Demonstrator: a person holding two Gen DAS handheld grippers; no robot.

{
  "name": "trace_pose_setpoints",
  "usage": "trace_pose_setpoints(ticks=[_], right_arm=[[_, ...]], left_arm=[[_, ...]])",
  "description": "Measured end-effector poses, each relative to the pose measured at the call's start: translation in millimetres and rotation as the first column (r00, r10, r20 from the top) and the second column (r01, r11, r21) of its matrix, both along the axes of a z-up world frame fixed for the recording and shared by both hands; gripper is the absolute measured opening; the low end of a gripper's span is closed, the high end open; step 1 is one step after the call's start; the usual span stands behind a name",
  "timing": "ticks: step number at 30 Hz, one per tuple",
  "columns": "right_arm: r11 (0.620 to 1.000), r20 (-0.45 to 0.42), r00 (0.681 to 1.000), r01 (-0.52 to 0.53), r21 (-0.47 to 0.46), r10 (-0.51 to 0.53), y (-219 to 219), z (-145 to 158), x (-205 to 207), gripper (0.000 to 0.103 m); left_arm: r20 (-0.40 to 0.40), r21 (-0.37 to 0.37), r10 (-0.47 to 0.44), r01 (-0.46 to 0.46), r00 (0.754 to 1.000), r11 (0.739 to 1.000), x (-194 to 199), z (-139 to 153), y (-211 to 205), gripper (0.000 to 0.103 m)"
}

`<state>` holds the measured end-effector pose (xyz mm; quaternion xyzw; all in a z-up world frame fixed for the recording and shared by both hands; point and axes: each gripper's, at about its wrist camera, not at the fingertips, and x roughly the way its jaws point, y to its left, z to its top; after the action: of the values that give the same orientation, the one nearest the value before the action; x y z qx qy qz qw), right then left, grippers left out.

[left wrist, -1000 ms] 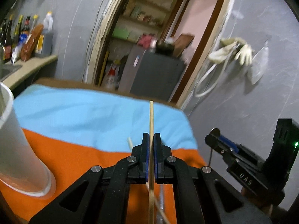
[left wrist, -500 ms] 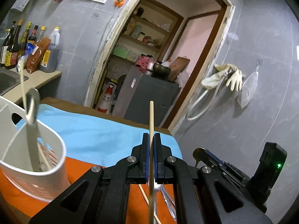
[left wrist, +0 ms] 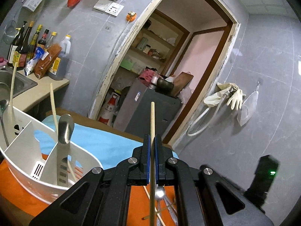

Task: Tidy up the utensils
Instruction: 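Lift the chopstick and spoon with both tools and carry them over the caddy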

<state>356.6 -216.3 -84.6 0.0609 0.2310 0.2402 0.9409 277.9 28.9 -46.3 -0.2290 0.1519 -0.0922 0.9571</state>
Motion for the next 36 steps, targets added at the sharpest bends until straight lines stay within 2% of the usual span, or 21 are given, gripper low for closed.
trace_pose_setpoints(ticks=[1, 2, 4, 10, 17, 19, 22, 28, 33, 35, 36], right_arm=[[1.0, -0.034, 0.999, 0.007, 0.001, -0.007, -1.1, -5.4, 2.0, 0.014], [1.0, -0.079, 0.997, 0.016, 0.001, -0.016, -3.9, -14.0, 4.9, 0.027], [1.0, -0.14, 0.99, 0.026, -0.004, -0.027, -6.3, -29.3, 6.7, 0.032], [0.998, -0.264, 0.964, -0.033, -0.044, 0.02, -0.6, -59.5, 26.4, 0.031], [0.99, -0.453, 0.886, -0.131, -0.045, 0.097, 18.4, -89.4, 64.7, 0.031], [0.99, -0.458, 0.883, -0.137, -0.035, 0.106, 18.3, -88.2, 67.8, 0.03], [0.986, -0.47, 0.873, -0.164, -0.033, 0.13, 20.4, -89.8, 68.8, 0.006], [0.969, -0.46, 0.867, -0.242, -0.055, 0.19, 29.6, -87.9, 64.0, 0.005], [0.955, -0.535, 0.797, -0.29, 0.069, 0.281, 28.3, -99.7, 77.1, 0.01], [0.953, -0.54, 0.791, -0.293, 0.08, 0.289, 28.2, -99.9, 79.4, 0.009], [0.955, -0.531, 0.799, -0.286, 0.078, 0.283, 28.1, -99.5, 78.0, 0.007]], left_arm=[[0.0, 0.007, -0.005, 0.005, 1.0, 1.0, -0.9, -0.7, -1.6, 0.002], [0.0, 0.015, -0.009, 0.009, 1.0, 1.0, -1.2, -1.5, -3.9, 0.002], [0.0, 0.027, -0.021, 0.021, 1.0, 0.999, -0.7, -3.9, -9.7, 0.002], [-0.006, 0.041, -0.043, 0.043, 0.999, 0.998, 2.1, -11.9, -22.9, 0.002], [-0.031, 0.034, -0.037, 0.038, 0.999, 0.999, 6.0, -19.0, -25.8, 0.002], [-0.035, 0.027, -0.03, 0.031, 0.999, 0.999, 6.8, -19.6, -24.9, 0.002], [-0.037, 0.022, -0.022, 0.023, 0.999, 0.999, 7.4, -19.5, -23.9, 0.002], [-0.041, 0.019, -0.003, 0.004, 0.999, 1.0, 7.2, -19.3, -19.8, 0.002], [-0.044, 0.02, 0.008, -0.007, 0.999, 1.0, 6.0, -19.5, -17.2, 0.002], [-0.047, 0.018, 0.01, -0.009, 0.999, 1.0, 6.2, -20.0, -16.2, 0.002], [-0.049, 0.016, 0.011, -0.01, 0.999, 1.0, 6.4, -20.7, -15.9, 0.002]])
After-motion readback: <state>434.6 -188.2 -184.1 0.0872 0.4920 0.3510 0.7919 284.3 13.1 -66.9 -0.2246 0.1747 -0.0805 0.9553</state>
